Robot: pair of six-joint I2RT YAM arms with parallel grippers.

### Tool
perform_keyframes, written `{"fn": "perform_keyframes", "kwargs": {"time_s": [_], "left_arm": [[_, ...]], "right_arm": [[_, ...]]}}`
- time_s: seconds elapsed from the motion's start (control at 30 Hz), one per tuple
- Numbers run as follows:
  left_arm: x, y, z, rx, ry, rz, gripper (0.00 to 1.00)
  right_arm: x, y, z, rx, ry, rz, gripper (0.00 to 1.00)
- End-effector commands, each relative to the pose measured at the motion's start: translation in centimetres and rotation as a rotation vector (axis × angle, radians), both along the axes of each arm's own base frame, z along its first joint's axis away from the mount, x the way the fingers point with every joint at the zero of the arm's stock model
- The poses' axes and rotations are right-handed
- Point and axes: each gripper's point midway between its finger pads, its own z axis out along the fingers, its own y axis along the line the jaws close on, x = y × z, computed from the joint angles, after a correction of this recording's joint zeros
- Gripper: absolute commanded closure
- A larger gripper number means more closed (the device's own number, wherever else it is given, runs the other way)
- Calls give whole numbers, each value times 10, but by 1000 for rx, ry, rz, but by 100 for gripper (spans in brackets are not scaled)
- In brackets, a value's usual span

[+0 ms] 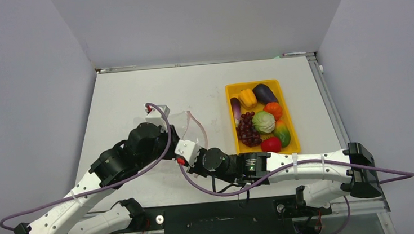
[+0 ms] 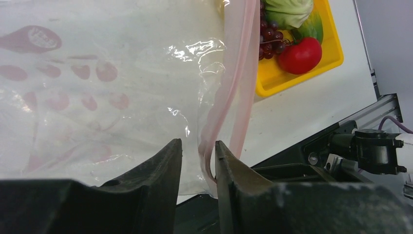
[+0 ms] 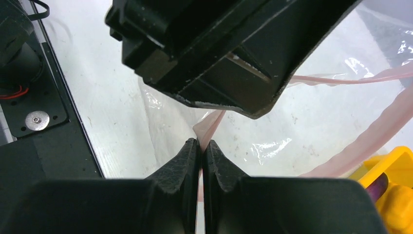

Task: Place the food in the zip-top bag and seal the zipper
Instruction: Open the zipper of the food storage bag at the center of the board.

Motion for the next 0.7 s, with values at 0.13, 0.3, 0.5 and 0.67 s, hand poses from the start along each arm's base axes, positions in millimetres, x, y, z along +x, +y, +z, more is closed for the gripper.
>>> {"fn": "perform_keyframes", "kwargs": {"time_s": [0.13,0.3,0.5,0.67], "left_arm": [[2,-5,18,-52,-50,-15,97],[0,-7,23,-65,-56,-32,100],[-2,-6,29,-66,-69,-43,100],[-2,-4,29,-50,-70,-49,100]], "right_arm": [[3,6,25,115,11,-39,94],[4,6,27,122,17,-57,92],[7,-1,35,150,30,-101,65],[11,-11,45,170,38,-150,54]]}}
